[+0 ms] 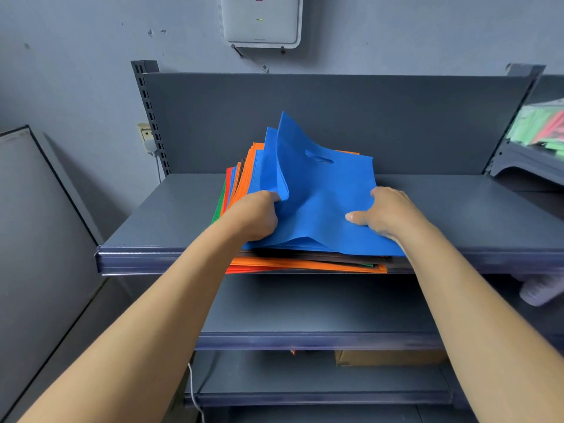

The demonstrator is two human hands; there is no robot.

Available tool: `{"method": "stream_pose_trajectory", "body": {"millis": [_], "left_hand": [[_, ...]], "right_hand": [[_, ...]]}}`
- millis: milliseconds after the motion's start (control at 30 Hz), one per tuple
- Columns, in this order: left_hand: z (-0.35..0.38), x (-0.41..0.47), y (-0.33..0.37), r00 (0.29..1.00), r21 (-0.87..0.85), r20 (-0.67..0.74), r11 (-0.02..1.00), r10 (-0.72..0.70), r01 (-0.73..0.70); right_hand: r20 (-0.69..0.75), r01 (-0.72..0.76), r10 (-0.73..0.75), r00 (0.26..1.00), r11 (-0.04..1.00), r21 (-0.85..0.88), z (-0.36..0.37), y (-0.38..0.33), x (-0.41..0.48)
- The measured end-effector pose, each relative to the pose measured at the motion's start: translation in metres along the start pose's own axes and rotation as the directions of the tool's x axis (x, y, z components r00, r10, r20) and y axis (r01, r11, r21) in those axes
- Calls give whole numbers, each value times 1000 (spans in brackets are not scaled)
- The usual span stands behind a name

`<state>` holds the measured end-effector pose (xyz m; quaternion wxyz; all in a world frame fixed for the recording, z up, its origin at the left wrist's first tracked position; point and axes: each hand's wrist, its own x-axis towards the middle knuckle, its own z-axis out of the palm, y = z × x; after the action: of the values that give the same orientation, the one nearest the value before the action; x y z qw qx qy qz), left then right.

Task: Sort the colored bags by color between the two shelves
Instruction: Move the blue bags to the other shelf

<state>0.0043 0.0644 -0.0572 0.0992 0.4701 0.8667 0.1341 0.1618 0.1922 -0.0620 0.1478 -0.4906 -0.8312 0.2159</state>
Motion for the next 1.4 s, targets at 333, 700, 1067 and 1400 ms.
{"method": "stream_pose_trajectory", "body": {"millis": [333, 700, 1067, 1400], "left_hand": [[1, 5, -3, 997, -89, -47, 995, -59, 55], [1, 14, -10, 962, -230, -157, 955, -225, 186], [7, 3, 9, 983, 49, -127, 991, 130, -125], [5, -5, 25, 946, 253, -201, 946, 255, -202]], "right_hand": [[-1, 2, -2, 1000, 1000, -28, -3, 1, 0], [-14, -5, 5, 1000, 999, 41, -4, 4, 2], [30, -86, 82, 996, 986, 141, -5, 14, 10], [-207, -21, 73, 976, 969, 245, -23, 9, 18]]}}
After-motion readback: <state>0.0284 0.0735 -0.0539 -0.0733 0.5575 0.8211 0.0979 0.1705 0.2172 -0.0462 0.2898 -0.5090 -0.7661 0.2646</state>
